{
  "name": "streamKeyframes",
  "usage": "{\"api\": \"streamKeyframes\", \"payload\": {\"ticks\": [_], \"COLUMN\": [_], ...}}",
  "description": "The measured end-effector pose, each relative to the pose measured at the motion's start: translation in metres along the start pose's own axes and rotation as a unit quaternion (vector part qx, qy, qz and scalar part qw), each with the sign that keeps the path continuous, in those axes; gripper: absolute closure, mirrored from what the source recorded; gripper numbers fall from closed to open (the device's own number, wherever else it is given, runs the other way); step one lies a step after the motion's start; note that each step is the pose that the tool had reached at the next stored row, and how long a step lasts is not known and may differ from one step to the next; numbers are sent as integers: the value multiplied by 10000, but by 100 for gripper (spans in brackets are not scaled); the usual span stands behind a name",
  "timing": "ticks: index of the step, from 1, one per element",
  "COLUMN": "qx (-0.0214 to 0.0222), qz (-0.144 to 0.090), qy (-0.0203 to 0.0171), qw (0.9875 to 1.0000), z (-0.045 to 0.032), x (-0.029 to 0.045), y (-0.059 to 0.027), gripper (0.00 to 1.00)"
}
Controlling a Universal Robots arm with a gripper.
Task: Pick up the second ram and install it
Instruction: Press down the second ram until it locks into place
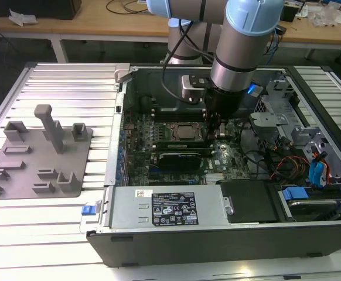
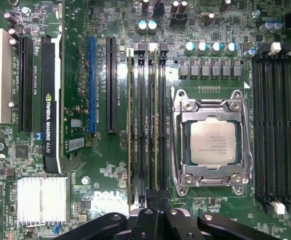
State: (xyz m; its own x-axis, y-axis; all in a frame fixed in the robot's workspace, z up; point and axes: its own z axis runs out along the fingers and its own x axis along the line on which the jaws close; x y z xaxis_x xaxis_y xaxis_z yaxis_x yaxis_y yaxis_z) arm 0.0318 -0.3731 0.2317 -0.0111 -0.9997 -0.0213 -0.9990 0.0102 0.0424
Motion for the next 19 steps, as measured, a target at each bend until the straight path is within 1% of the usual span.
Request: {"api": "streamKeyframes", "payload": {"ticks": [2,6,10,13,15,17,19], "qx": [-1,-2,-1,-1,-1,-1,-1], "qz": [0,0,0,0,0,0,-1], "qy": [8,9,10,10,9,9,10], "qw": [10000,10000,10000,10000,10000,10000,10000], "z": [-104,-189,-189,-187,-184,-183,-179], "x": [0,-2,-2,-1,-1,0,1], "y": [5,8,13,59,124,157,252], "gripper": [92,92,92,92,92,92,92]}}
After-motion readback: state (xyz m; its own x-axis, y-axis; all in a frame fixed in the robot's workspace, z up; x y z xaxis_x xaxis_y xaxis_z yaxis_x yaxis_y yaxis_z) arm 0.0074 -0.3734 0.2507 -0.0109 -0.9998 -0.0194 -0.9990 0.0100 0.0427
